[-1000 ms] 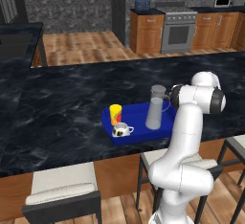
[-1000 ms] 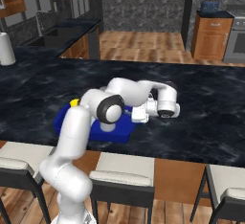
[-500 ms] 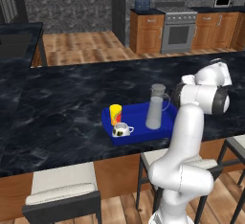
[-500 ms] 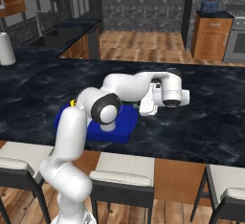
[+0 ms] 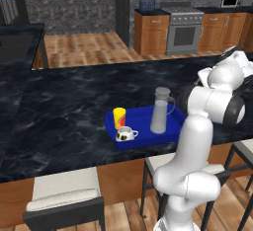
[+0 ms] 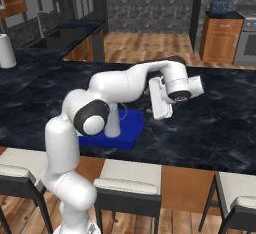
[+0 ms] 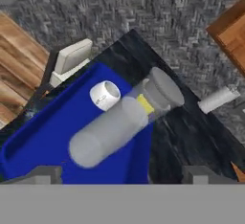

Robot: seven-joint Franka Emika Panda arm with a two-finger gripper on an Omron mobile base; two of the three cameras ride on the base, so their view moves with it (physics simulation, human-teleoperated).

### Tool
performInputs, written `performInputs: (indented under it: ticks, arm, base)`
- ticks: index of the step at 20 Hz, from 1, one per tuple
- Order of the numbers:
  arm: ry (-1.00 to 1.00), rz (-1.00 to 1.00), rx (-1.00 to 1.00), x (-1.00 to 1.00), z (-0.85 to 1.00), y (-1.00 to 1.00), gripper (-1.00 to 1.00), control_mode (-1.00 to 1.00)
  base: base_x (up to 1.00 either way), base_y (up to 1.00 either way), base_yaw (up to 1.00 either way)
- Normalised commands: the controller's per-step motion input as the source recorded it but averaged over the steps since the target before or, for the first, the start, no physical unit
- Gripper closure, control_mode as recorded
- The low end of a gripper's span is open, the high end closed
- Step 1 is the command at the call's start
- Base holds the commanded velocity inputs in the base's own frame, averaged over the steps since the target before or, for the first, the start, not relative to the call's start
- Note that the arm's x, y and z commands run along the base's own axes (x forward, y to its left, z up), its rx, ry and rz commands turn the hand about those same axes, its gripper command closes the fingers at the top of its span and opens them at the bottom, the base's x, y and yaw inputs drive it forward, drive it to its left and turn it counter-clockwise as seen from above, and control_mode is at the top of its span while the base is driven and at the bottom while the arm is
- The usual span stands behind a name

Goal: There is a tray on the dining counter. Grab the cup, mug, and pitcher and place them on the tray. The pitcher may be placed next to the tray if it cannot fit the tray.

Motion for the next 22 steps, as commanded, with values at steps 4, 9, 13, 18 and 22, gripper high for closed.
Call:
performInputs:
  ticks: [4, 9, 13, 18, 22]
  arm:
    - [-0.45, 0.0, -0.39, -1.0, 0.01, -0.02, -1.0, -1.0]
    - [-0.35, 0.0, -0.37, -1.0, 0.0, -0.04, -1.0, -1.0]
    - [-0.25, 0.0, -0.37, -1.0, 0.0, -0.02, -1.0, -1.0]
    - [-0.25, 0.0, -0.45, -1.0, 0.09, 0.0, -1.0, -1.0]
    - [-0.33, 0.0, -0.51, -0.94, 0.42, 0.0, -1.0, -1.0]
  base:
    - [0.0, 0.0, 0.0]
    - [0.0, 0.0, 0.0]
    - [0.0, 0.0, 0.0]
    - [0.0, 0.0, 0.0]
    - [0.0, 0.0, 0.0]
